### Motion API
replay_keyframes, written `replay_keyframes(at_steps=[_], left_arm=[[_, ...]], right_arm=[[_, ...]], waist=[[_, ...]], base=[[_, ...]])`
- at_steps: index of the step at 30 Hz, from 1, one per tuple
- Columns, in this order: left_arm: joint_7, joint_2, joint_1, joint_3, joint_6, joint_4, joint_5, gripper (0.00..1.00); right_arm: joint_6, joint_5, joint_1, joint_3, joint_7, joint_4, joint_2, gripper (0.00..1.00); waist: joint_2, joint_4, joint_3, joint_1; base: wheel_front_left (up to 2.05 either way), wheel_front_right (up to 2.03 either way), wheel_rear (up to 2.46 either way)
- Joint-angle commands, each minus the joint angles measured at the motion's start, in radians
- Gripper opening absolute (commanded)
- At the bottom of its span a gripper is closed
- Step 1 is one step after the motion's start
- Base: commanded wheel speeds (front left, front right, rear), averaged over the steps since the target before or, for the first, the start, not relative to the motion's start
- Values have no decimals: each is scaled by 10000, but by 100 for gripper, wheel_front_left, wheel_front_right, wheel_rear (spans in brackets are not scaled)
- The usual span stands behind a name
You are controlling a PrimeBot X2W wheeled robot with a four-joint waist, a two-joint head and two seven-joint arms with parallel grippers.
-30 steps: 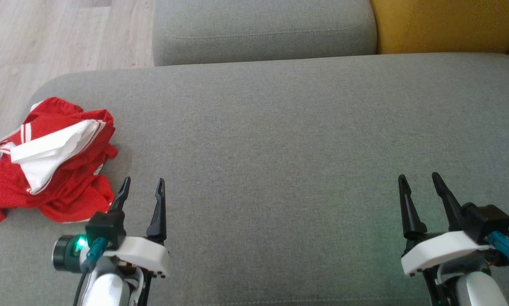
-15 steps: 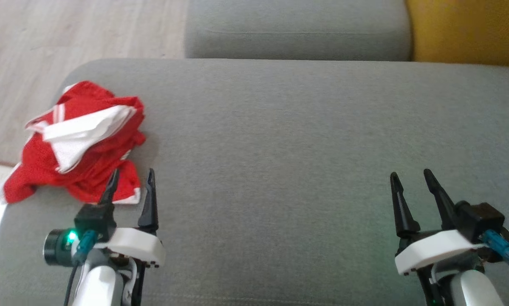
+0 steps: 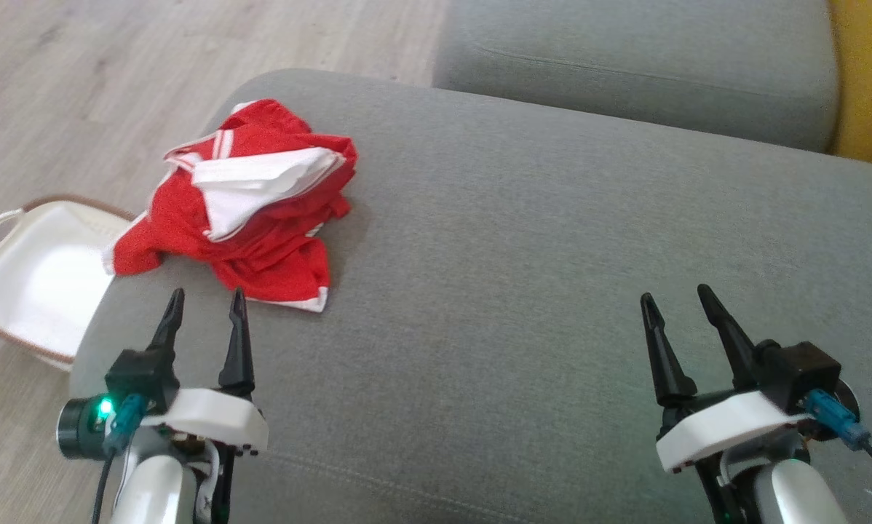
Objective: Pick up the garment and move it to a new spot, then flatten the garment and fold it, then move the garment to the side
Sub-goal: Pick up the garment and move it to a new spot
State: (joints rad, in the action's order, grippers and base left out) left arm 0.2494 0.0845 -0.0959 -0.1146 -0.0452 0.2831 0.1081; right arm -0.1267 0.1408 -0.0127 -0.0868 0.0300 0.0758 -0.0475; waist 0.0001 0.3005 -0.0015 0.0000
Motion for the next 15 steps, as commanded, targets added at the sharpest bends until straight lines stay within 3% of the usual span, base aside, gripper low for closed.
replay_keyframes(at_steps=[1,15], left_arm=[[124,163,-391,374,-68,-386,29,100],[124,73,-403,481,-80,-431,40,100]], right_arm=[[-40,6,341,-231,-43,-424,-41,100],[-40,107,312,-251,-275,-692,-80,100]], waist=[[-1,250,-6,0],[-1,468,183,0]], base=[[0,0,0],[0,0,0]])
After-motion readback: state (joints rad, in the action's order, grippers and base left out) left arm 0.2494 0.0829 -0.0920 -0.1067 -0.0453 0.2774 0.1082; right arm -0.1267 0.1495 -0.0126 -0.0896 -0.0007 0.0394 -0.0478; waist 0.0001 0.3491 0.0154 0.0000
